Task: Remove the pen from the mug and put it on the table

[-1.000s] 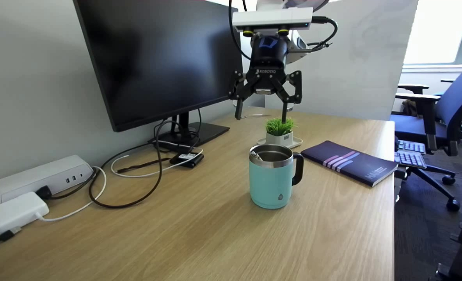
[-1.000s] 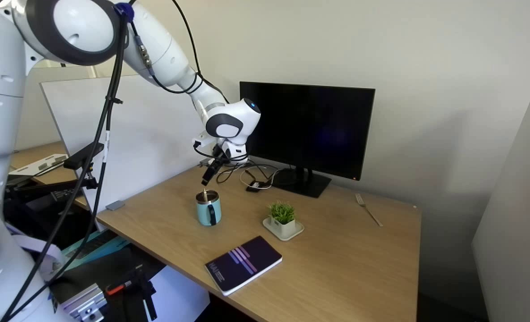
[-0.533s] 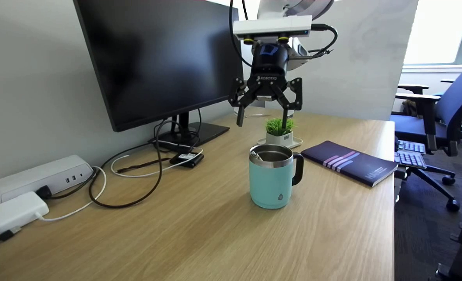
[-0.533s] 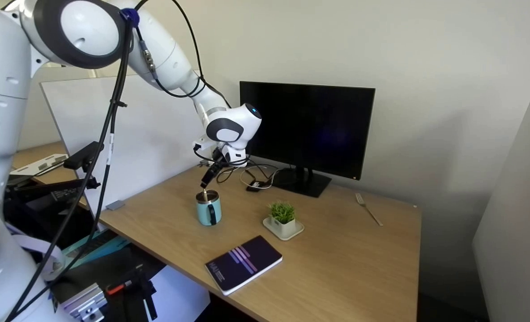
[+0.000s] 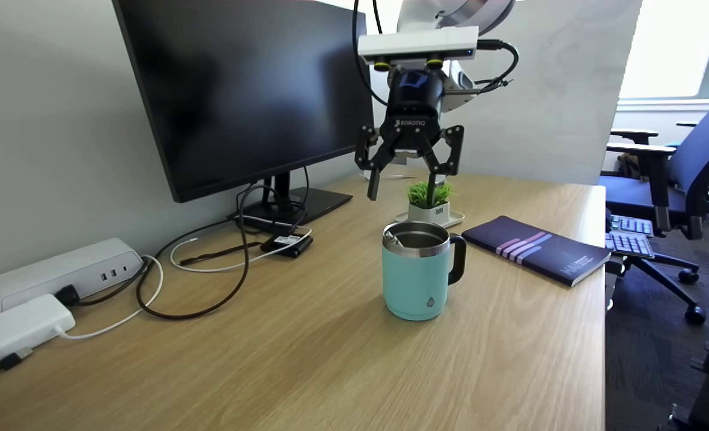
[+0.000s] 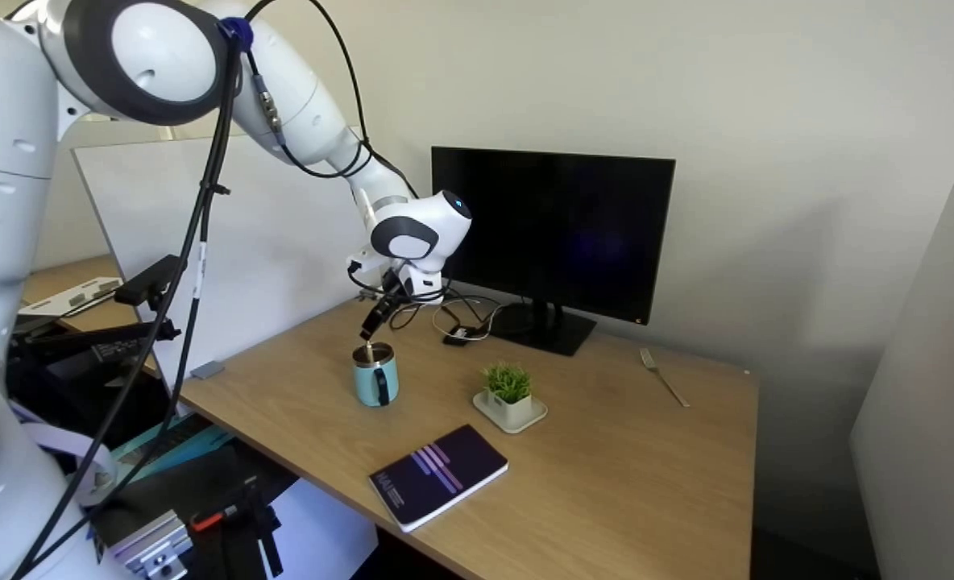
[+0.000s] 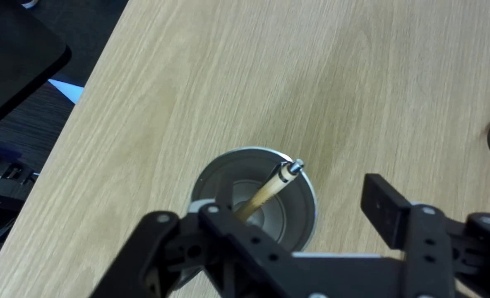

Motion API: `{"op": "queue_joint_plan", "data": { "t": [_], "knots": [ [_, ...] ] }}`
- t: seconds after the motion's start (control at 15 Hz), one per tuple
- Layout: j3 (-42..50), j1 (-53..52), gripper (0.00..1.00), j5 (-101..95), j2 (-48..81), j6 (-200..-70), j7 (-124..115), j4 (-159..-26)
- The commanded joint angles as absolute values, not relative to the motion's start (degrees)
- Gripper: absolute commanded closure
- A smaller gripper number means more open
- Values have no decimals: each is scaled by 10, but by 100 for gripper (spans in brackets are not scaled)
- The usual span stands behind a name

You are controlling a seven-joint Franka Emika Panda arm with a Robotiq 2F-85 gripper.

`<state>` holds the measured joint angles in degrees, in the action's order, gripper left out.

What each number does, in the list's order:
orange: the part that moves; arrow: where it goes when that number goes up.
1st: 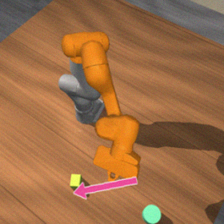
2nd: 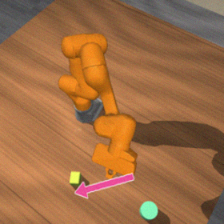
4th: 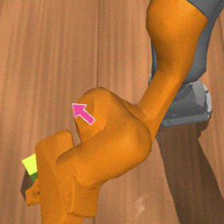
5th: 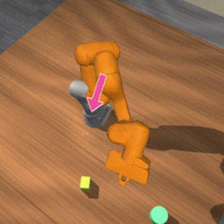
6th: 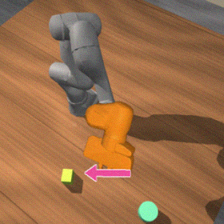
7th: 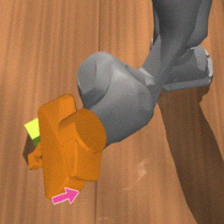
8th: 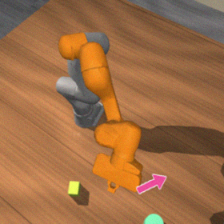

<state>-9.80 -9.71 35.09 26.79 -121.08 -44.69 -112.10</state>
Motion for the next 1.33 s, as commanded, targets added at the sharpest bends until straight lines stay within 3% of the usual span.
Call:
{"op": "queue_joint_plan", "data": {
  "t": [0.0,0.33,0.4,0.6,0.67,1.27],
  "knots": [
    [-91,-102,25,371,267,-1214,-450,-1128],
    [-89,-102,29,379,270,-1216,-448,-1136],
    [-88,-102,37,381,270,-1216,-448,-1137],
    [-88,-102,45,386,271,-1216,-447,-1138],
    [-88,-102,41,387,271,-1216,-447,-1138],
    [-86,-102,43,396,277,-1218,-444,-1141]
  ]
}}
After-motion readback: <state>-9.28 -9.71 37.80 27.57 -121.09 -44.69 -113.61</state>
